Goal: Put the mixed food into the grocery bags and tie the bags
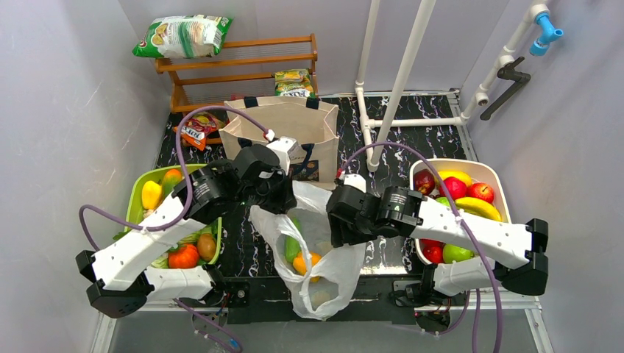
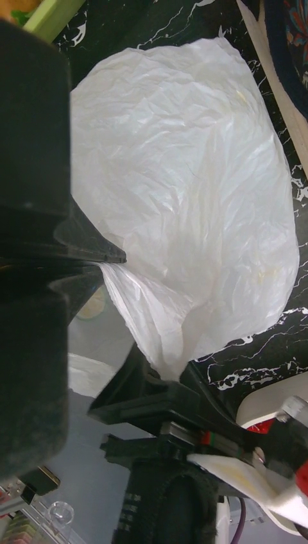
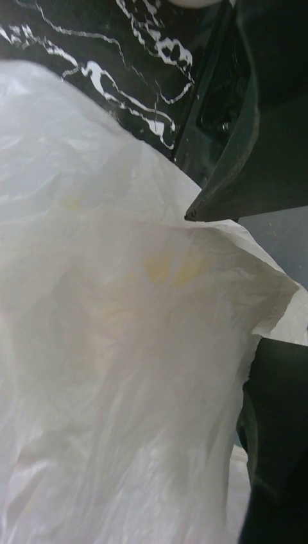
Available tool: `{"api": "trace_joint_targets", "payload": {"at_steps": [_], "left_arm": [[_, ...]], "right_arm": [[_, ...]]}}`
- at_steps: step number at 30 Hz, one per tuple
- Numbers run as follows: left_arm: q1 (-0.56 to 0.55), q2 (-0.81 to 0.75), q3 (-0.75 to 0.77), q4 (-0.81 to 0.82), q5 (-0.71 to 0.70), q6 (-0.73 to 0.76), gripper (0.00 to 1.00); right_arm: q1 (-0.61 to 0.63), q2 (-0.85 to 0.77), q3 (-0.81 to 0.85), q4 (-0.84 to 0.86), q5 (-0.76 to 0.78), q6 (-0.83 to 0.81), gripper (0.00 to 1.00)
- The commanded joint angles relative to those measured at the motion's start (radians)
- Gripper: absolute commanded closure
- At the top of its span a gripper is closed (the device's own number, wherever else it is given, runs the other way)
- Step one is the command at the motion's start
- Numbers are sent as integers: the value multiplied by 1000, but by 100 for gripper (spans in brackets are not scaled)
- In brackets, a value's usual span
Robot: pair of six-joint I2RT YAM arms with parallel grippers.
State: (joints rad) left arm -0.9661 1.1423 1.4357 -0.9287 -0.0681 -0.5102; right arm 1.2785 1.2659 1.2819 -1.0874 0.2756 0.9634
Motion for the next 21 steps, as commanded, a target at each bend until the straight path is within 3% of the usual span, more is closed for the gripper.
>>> {"api": "trace_joint_targets", "payload": {"at_steps": [1, 4, 11, 21], "left_arm": [[0, -59, 16, -51, -40, -3, 100], [0, -99, -3, -84, -53, -20, 100], [0, -180, -105, -75, -18, -62, 100], [0, -251, -292, 44, 144, -131, 100]], "right_arm": [[3, -85, -15, -47, 108, -78, 40], [-5, -125, -22, -69, 176, -141, 46], [-16, -157, -45, -72, 238, -206, 47], [-18, -211, -56, 23, 124, -303, 19]]}}
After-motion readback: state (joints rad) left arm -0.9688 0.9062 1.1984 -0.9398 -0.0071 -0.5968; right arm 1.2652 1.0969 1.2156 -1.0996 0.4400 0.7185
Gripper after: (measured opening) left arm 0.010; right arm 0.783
